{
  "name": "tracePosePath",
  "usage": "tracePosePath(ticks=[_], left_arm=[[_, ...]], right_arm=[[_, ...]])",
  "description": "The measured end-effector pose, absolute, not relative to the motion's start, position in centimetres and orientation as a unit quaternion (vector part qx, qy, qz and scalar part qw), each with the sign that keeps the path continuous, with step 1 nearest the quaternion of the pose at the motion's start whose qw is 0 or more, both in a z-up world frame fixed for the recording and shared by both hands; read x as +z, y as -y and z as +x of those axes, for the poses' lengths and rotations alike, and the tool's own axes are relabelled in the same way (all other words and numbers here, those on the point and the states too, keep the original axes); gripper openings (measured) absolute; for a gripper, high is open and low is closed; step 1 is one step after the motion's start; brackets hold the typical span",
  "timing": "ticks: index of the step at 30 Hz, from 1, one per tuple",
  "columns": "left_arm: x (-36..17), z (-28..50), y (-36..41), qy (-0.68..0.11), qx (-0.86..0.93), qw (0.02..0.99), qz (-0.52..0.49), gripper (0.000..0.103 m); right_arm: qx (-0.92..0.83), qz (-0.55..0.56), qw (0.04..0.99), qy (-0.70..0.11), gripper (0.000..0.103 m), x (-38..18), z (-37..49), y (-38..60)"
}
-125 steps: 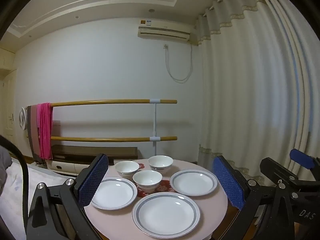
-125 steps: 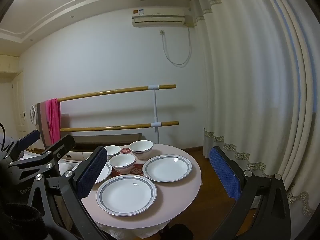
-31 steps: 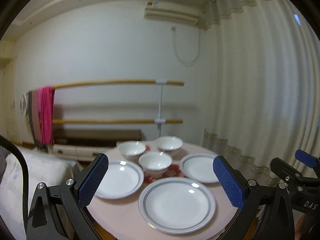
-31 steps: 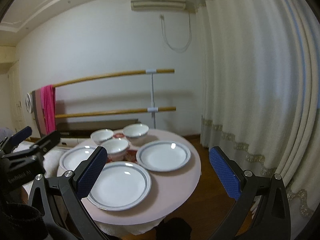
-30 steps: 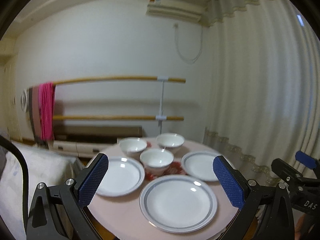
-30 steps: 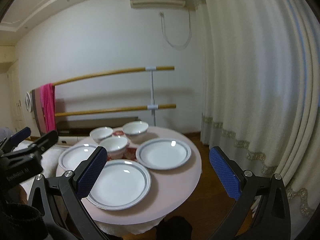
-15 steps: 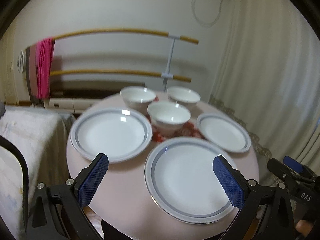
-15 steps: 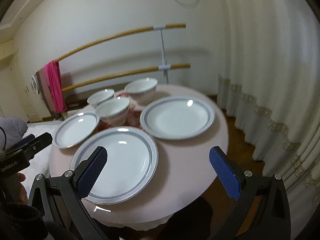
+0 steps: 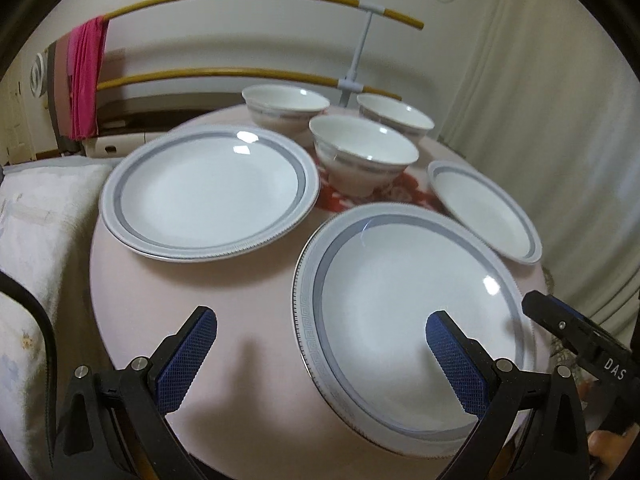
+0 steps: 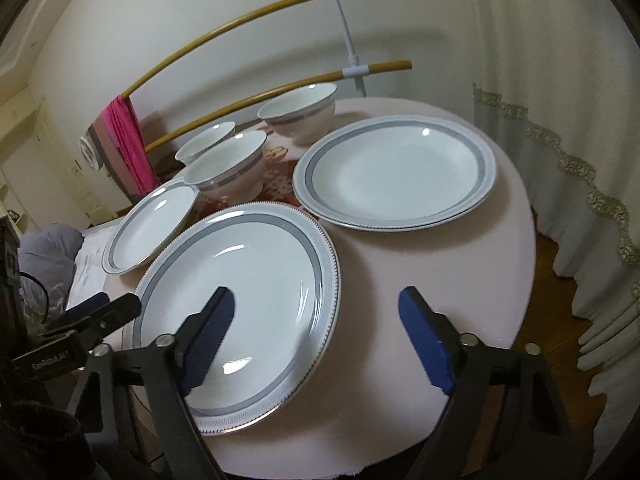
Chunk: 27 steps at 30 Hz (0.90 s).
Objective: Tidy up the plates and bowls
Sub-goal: 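Lower both grippers onto the rim of the large grey-rimmed plate and close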
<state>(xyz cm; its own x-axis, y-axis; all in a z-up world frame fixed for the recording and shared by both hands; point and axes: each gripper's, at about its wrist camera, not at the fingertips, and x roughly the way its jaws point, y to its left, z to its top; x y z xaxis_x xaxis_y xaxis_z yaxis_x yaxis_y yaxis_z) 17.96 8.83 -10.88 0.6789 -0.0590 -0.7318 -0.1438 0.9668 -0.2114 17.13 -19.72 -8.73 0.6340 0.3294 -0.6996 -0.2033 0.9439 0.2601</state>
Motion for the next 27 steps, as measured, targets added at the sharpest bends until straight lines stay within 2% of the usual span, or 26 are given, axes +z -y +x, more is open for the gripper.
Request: tracePosePath(ticks=[7,12,14,17,24,27], left_arm=[[-12.0,19.3,-9.3,-0.426,0.02,0.894,-0.138,0.102],[-12.7,19.8,-9.6,-0.433,0.012,0.89,-0.139,0.102],[-13.4,21.3,-9.4,-0.434,0.012,0.892,-0.126,0.102],[-13.7,21.6,-9.1,-0.435,0.008,0.892,-0.118,0.102],[-13.7,22.2,-9.7,-0.434,0.018,0.892,-0.122,0.074],[-13.8,22.0,-9.7,-0.434,0.022,0.894,-0.113,0.069]], right_arm=[[0.166,0.101,0.878,-0.437,0.054,-10.3,18.7,20.1],[0.182,0.11,0.866,-0.452,0.027,-11.1,19.4,20.3],[0.187,0.115,0.862,-0.456,0.022,-11.4,19.6,20.5],[0.194,0.116,0.86,-0.457,0.017,-11.4,19.6,20.4],[0.197,0.112,0.859,-0.46,0.017,-11.4,19.8,20.2],[0.197,0.113,0.857,-0.462,0.017,-11.4,19.9,20.1]])
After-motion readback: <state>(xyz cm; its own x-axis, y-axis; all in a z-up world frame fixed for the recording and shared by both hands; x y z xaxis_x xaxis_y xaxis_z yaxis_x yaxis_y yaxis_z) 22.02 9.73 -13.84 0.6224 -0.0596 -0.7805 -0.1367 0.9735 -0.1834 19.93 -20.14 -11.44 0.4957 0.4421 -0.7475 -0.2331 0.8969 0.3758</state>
